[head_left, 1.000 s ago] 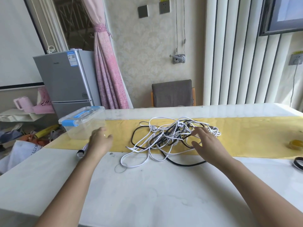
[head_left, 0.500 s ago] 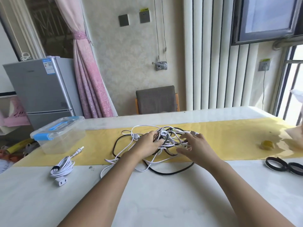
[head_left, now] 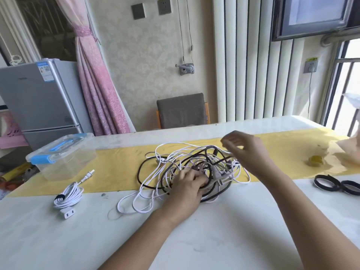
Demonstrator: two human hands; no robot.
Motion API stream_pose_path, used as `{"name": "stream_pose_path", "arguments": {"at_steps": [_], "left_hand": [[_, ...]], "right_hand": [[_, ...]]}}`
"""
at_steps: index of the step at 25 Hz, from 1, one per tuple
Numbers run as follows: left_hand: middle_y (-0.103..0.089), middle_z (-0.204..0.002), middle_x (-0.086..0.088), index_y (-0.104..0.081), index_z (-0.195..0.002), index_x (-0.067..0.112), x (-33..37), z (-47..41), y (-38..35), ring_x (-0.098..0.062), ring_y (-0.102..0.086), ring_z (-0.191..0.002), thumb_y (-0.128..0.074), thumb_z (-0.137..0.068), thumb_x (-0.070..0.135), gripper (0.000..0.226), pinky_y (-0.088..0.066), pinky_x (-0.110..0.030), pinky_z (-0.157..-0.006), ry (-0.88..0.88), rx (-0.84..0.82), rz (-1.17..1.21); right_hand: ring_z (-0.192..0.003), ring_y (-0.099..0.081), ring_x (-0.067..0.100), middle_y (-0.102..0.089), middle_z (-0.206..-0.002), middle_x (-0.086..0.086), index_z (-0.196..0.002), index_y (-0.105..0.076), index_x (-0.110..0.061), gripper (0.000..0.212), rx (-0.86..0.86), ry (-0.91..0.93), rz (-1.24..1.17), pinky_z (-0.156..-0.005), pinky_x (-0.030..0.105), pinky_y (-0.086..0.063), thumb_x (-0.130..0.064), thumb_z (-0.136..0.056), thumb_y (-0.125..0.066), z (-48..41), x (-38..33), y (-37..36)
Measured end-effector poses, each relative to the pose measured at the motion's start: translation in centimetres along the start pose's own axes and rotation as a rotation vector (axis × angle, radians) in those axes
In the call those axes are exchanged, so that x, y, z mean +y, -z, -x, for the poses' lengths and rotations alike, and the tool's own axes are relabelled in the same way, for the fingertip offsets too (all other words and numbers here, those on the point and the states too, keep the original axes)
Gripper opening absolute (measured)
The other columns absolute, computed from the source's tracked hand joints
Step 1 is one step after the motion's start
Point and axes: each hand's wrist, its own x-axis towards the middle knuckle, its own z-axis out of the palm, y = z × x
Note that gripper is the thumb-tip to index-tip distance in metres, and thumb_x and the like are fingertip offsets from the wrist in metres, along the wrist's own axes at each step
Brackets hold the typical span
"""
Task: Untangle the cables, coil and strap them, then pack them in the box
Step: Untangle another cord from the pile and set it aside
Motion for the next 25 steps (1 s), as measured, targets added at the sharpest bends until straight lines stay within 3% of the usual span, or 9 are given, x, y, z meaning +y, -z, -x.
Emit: {"name": "stream_pose_path", "arguments": {"at_steps": [3, 5, 6, 8, 11, 15, 18, 22, 25], "left_hand": [[-0.059, -0.121, -0.002, -0.053, -0.109, 0.034, 0.5, 0.6, -0.1, -0.023, -0.040, -0.115, -0.057, -0.076, 0.005, 0.045, -0.037, -0.057, -0.097, -0.058, 0.017, -0.095], [-0.035, -0.150, -0.002, -0.052, -0.125, 0.035, 1.1, 1.4, 0.0, -0.022, -0.023, -0.138, -0.048, -0.088, 0.002, 0.049, -0.009, -0.062, -0.112, 0.004, -0.078, -0.140], [-0.024, -0.156, 0.000, -0.051, -0.130, 0.032, 1.1, 1.7, -0.1, -0.023, -0.017, -0.143, -0.044, -0.091, 0.001, 0.050, 0.001, -0.060, -0.114, 0.046, -0.116, -0.155], [-0.034, -0.152, -0.002, -0.049, -0.129, 0.031, 1.7, 2.0, 0.2, -0.030, -0.029, -0.141, -0.047, -0.085, -0.003, 0.056, -0.001, -0.064, -0.111, 0.000, -0.080, -0.142], [-0.067, -0.118, 0.000, -0.051, -0.114, 0.029, 1.5, 2.1, 0.0, -0.031, -0.064, -0.107, -0.058, -0.059, -0.004, 0.064, -0.037, -0.067, -0.092, -0.101, -0.010, -0.151], [-0.071, -0.099, 0.001, -0.070, -0.097, 0.016, 1.7, 1.5, 1.0, -0.013, -0.058, -0.094, -0.044, -0.074, 0.003, 0.036, -0.036, -0.040, -0.104, 0.040, 0.136, 0.044], [-0.066, -0.089, 0.006, -0.066, -0.089, 0.015, 0.8, 0.3, 2.2, -0.008, -0.051, -0.079, -0.057, -0.083, 0.009, 0.013, -0.040, -0.025, -0.080, 0.186, 0.362, 0.161], [-0.063, -0.110, 0.006, -0.069, -0.103, 0.025, -2.0, -1.5, 2.8, -0.010, -0.050, -0.111, -0.067, -0.085, 0.026, 0.018, -0.036, -0.021, -0.090, 0.269, -0.101, 0.208], [-0.061, -0.112, 0.005, -0.072, -0.102, 0.023, -2.7, -2.9, 3.6, -0.011, -0.051, -0.114, -0.064, -0.087, 0.020, 0.016, -0.035, -0.018, -0.089, 0.261, -0.200, 0.241]], "right_hand": [[-0.075, -0.061, 0.007, -0.068, -0.075, -0.009, -0.079, -0.067, -0.024, 0.015, -0.386, -0.012, 0.215, -0.088, 0.019, -0.039, -0.036, -0.077, -0.075, 1.0, -0.2, -1.9], [-0.085, -0.059, 0.015, -0.065, -0.084, -0.005, -0.091, -0.066, -0.023, 0.024, -0.451, 0.016, 0.466, -0.114, 0.030, -0.020, -0.033, -0.072, -0.077, 1.1, 0.0, -2.3], [-0.092, -0.056, 0.017, -0.061, -0.089, -0.003, -0.097, -0.066, -0.022, 0.027, -0.465, 0.035, 0.562, -0.114, 0.030, -0.017, -0.027, -0.072, -0.076, 1.1, -0.1, -2.3], [-0.100, -0.051, 0.021, -0.049, -0.097, -0.002, -0.102, -0.067, -0.025, 0.029, -0.460, 0.083, 0.636, -0.098, 0.023, -0.027, -0.017, -0.075, -0.073, 1.2, -0.4, -2.1], [-0.094, -0.048, 0.016, -0.047, -0.099, -0.004, -0.094, -0.069, -0.025, 0.017, -0.427, 0.115, 0.504, -0.085, 0.025, -0.035, -0.019, -0.078, -0.070, 1.2, -0.4, -2.0], [-0.082, -0.048, 0.012, -0.055, -0.084, -0.009, -0.079, -0.064, -0.023, 0.006, -0.303, 0.160, 0.365, -0.088, 0.037, -0.041, -0.018, -0.081, -0.067, 1.1, 0.0, -2.6], [-0.084, -0.042, 0.012, -0.055, -0.083, -0.009, -0.081, -0.067, -0.018, 0.004, -0.174, 0.256, 0.262, -0.072, 0.020, -0.034, -0.017, -0.083, -0.070, 0.8, -0.9, -2.0], [-0.070, -0.059, 0.009, -0.059, -0.075, -0.010, -0.081, -0.057, -0.018, 0.011, -0.156, 0.162, 0.075, -0.060, 0.016, -0.040, -0.017, -0.090, -0.063, 0.8, -1.4, -1.4], [-0.054, -0.057, 0.007, -0.064, -0.071, 0.001, -0.084, -0.049, -0.008, 0.014, -0.080, -0.045, -0.235, -0.051, 0.015, -0.041, -0.012, -0.096, -0.053, 0.5, -1.6, -1.3]]}}
